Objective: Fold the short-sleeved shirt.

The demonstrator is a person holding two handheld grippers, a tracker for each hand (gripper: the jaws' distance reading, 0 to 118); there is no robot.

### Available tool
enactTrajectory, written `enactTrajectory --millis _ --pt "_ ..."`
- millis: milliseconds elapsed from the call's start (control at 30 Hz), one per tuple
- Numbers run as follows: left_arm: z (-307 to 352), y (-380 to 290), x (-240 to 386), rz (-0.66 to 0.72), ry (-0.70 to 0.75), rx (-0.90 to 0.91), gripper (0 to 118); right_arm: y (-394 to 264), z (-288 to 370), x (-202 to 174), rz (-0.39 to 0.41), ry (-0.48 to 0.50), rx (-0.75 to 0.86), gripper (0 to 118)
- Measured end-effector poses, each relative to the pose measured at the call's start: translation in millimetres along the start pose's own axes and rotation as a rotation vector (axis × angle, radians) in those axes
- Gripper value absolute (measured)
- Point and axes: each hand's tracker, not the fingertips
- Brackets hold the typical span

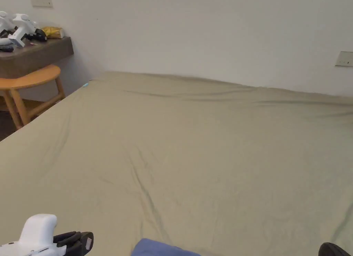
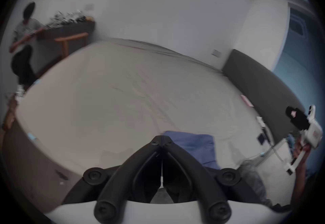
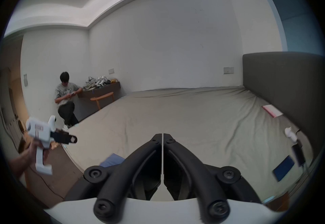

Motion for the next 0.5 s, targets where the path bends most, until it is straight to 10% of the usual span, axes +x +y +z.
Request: enactTrajectory --millis 133,267,500 --pt "21 -18 -23 0.028 0.001 -0.037 0 -13 -51 -26 -0.121 0.205 -0.066 3" --pt "28 -20 -42 0.099 0.013 -0.066 0 -58 -128 -71 -0.018 0.232 -0.243 3" --pt "5 -8 -52 0.210 -0.052 -0.097 0 -150 -217 -108 -0.106 0.298 -0.618 3"
